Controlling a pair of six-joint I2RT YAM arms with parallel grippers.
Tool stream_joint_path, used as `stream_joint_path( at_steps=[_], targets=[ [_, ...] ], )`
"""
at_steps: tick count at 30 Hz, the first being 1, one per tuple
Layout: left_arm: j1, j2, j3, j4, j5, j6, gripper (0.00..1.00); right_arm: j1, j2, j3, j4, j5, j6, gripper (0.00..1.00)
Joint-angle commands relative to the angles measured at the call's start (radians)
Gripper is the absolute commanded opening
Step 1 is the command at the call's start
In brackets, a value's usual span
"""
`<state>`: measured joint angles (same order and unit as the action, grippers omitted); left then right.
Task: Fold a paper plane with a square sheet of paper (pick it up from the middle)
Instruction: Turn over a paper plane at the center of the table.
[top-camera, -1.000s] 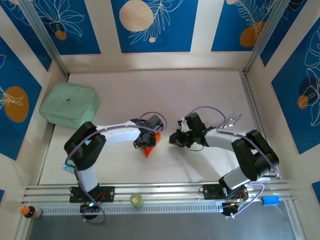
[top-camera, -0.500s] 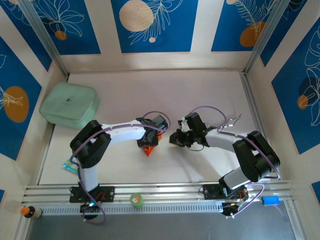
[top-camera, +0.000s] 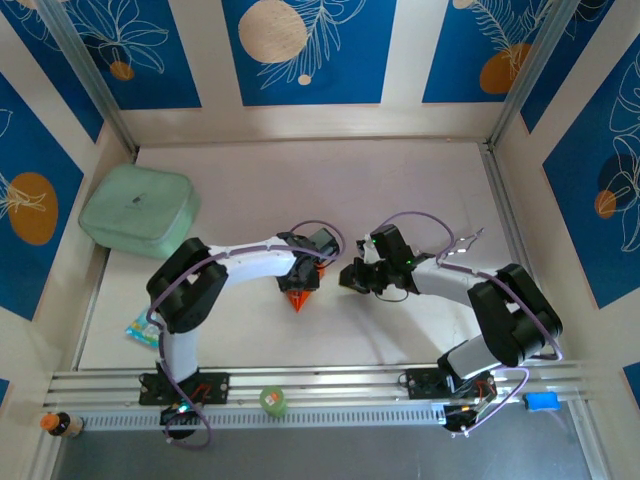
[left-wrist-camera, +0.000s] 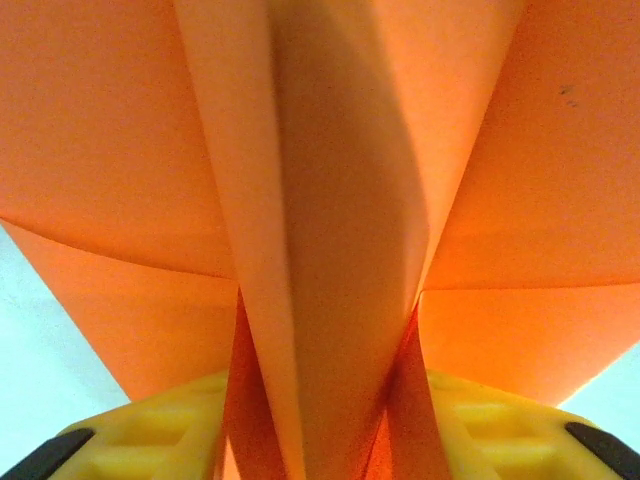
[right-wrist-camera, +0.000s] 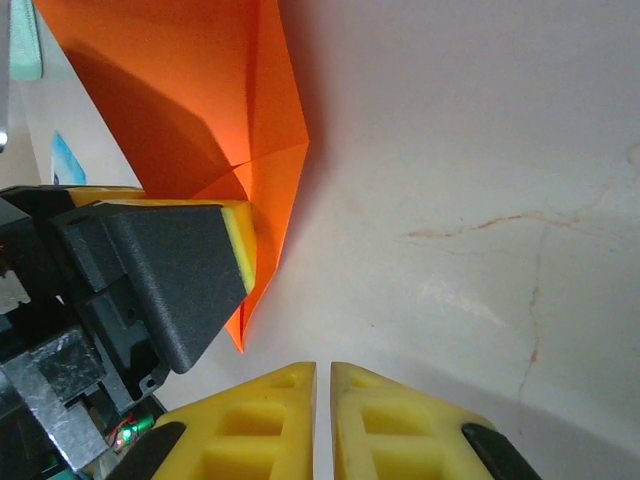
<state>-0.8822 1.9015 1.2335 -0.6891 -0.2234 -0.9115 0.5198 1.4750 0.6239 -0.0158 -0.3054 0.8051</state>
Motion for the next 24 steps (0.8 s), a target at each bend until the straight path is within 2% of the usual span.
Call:
stream_joint_path(
  at_steps=[1,5,8,15,19,22,24],
  targets=[
    [-0.013,0.009,0.004,-0.036,-0.017,-0.014,0.42,-0.011,-0.031,0.037,-0.047,0.014,-0.026,0.12],
    [-0.012,-0.053,0.012,-0.041,-0.022,-0.028,0.42,-0.022,-0.062,0.057,-0.092,0.038,-0.053,0.12],
    [-0.012,-0.106,0.010,-0.042,-0.034,-0.043,0.47,-0.036,-0.096,0.073,-0.132,0.076,-0.080,0.12],
    [-0.013,-0.207,-0.007,-0.049,-0.043,-0.067,0.49,-0.096,-0.170,0.097,-0.193,0.126,-0.128,0.13],
    [-0.012,-0.313,-0.034,-0.041,-0.107,-0.054,0.49,-0.128,-0.235,0.112,-0.230,0.192,-0.173,0.14],
    [-0.005,-0.416,-0.058,-0.027,-0.220,0.042,0.51,-0.138,-0.315,0.140,-0.276,0.362,-0.234,0.27],
    [0.007,-0.488,-0.100,-0.021,-0.357,0.112,0.62,-0.153,-0.358,0.159,-0.281,0.503,-0.294,0.37]
  ],
)
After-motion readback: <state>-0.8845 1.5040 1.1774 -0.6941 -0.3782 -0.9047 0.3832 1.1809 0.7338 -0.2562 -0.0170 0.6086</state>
